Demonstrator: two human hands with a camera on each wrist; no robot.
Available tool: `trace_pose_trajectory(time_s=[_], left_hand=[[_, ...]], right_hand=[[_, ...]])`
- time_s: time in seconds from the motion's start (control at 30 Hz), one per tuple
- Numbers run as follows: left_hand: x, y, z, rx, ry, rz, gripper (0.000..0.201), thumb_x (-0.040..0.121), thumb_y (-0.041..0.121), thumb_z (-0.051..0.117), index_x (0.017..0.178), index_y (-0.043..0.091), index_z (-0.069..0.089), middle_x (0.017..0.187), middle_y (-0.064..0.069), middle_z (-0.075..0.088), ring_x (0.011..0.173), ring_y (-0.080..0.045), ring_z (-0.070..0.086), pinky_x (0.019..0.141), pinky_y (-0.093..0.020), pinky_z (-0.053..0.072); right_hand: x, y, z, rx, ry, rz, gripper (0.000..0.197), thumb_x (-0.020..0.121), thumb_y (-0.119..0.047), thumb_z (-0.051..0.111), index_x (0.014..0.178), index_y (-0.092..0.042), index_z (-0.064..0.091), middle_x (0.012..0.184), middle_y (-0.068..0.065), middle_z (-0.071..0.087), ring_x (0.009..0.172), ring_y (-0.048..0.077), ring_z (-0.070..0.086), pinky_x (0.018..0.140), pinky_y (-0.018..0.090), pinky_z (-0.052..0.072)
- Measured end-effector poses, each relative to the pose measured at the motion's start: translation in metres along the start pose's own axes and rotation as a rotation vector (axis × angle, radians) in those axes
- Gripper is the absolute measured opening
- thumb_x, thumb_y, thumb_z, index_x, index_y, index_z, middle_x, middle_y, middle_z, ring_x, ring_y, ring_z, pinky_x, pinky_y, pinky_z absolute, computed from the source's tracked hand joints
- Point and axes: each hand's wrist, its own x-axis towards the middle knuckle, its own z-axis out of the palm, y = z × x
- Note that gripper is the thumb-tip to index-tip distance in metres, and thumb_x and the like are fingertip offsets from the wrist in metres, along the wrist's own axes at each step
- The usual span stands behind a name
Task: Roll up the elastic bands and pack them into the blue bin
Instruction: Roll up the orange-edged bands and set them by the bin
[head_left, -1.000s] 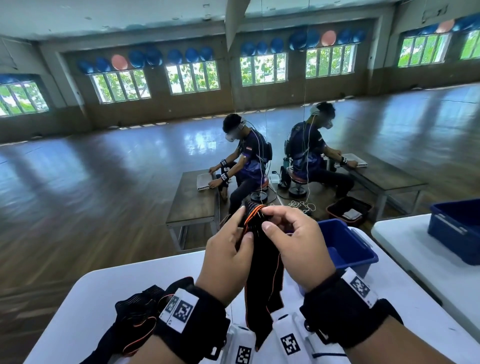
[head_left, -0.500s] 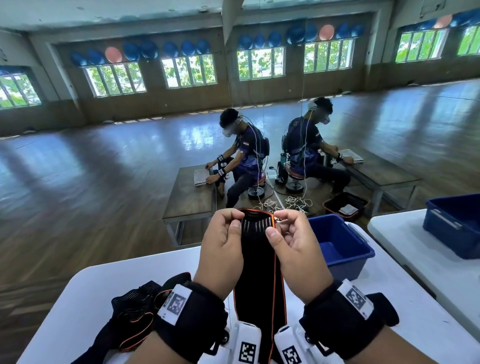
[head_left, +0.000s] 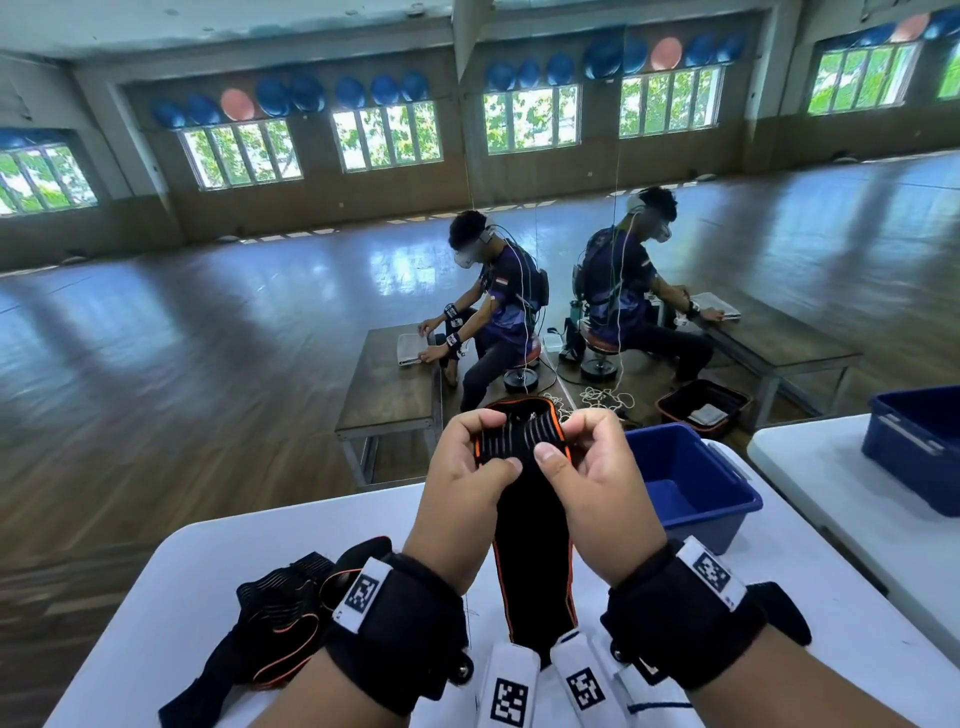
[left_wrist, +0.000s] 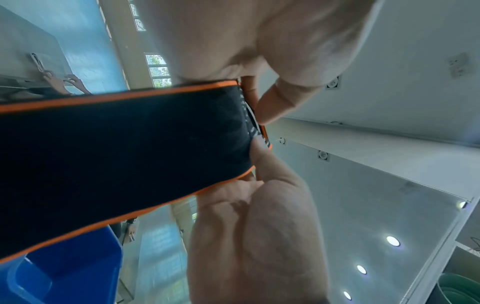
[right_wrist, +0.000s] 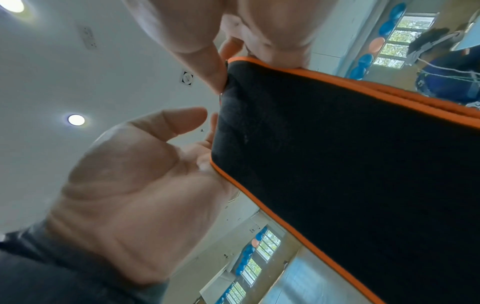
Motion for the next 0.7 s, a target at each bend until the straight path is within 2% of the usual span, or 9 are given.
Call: trace_pose_trajectory(time_s=[0.07,0.17,0.27,0.33,0.4,0.53,0.6,0.63,0.7], left_hand=[[-0.005,-0.003,-0.002,0.029,-0.023,0.015,0.039,0.073,0.001,0.058,0.108,0.019,0.060,0.097,-0.003,0.069,0.083,-0.013,0.065,0.067,-0.028,0.054],[-0.015,-0.013,-0.004,0.121,-0.057,0.022,0.037,0.073,0.005,0.062,0.105,0.025,0.060,0.101,-0.006,0.064,0.088,-0.015,0.060,0.076,-0.033,0.052],[-0.021,-0.017,-0.002,0.117,-0.047,0.010,0.043,0.072,0.004,0.062,0.111,0.019,0.055,0.099,-0.006,0.063,0.086,-0.016,0.060,0.075,-0.033,0.052],[-0.020,-0.017,-0.003,0.134,-0.031,0.029,0.049,0.069,0.000,0.059,0.114,0.018,0.055,0.107,-0.012,0.065,0.090,-0.018,0.062,0.077,-0.035,0.054],[-0.018,-0.017,-0.004,0.157,0.000,0.059,0.053,0.065,-0.003,0.056,0.113,0.021,0.056,0.112,-0.017,0.065,0.092,-0.020,0.063,0.078,-0.037,0.055],[-0.012,-0.019,-0.005,0.136,0.072,0.059,0.055,0.060,-0.005,0.053,0.109,0.021,0.055,0.106,-0.015,0.066,0.087,-0.018,0.063,0.073,-0.033,0.053],[-0.008,-0.022,-0.007,0.094,0.095,0.033,0.056,0.059,-0.006,0.053,0.109,0.019,0.055,0.107,-0.016,0.066,0.090,-0.020,0.065,0.075,-0.033,0.055],[-0.006,-0.023,-0.009,0.073,0.107,0.018,0.056,0.059,-0.006,0.053,0.109,0.019,0.055,0.109,-0.018,0.066,0.092,-0.022,0.066,0.077,-0.035,0.056],[-0.002,-0.025,-0.012,0.044,0.131,-0.004,0.057,0.059,-0.006,0.054,0.109,0.020,0.056,0.112,-0.021,0.065,0.095,-0.026,0.066,0.079,-0.038,0.058]], right_hand=[[0.002,-0.001,-0.001,0.013,0.050,-0.030,0.024,0.082,-0.016,0.064,0.093,-0.032,0.049,0.098,0.011,0.058,0.089,0.018,0.059,0.089,0.049,0.052],[0.003,0.002,0.000,0.006,0.065,-0.047,0.023,0.085,-0.014,0.064,0.096,-0.027,0.049,0.096,0.005,0.058,0.087,0.014,0.058,0.087,0.044,0.052],[0.001,0.008,0.003,-0.012,0.038,-0.019,0.017,0.088,-0.018,0.061,0.097,-0.024,0.049,0.094,0.004,0.059,0.085,0.015,0.058,0.084,0.045,0.053],[-0.001,0.009,0.004,0.075,0.023,0.004,0.015,0.094,-0.006,0.057,0.098,-0.016,0.048,0.091,0.004,0.057,0.082,0.010,0.056,0.080,0.038,0.051],[-0.004,0.010,0.004,0.132,0.000,-0.007,0.010,0.092,-0.006,0.054,0.097,-0.012,0.047,0.089,0.003,0.056,0.082,0.009,0.055,0.078,0.033,0.049],[-0.014,0.017,0.001,-0.004,-0.013,-0.067,0.010,0.087,-0.011,0.052,0.092,-0.020,0.051,0.083,-0.014,0.055,0.078,0.007,0.050,0.073,0.031,0.045],[-0.020,0.023,0.000,-0.048,-0.024,-0.045,0.016,0.086,-0.010,0.053,0.090,-0.025,0.052,0.084,-0.010,0.056,0.077,0.012,0.051,0.072,0.039,0.046],[-0.023,0.027,-0.001,-0.074,-0.033,-0.030,0.019,0.086,-0.007,0.055,0.089,-0.026,0.053,0.085,-0.008,0.057,0.077,0.012,0.052,0.073,0.038,0.046],[-0.032,0.034,-0.002,-0.150,-0.061,0.010,0.024,0.087,0.002,0.058,0.091,-0.021,0.054,0.084,-0.007,0.057,0.077,0.009,0.054,0.071,0.027,0.047]])
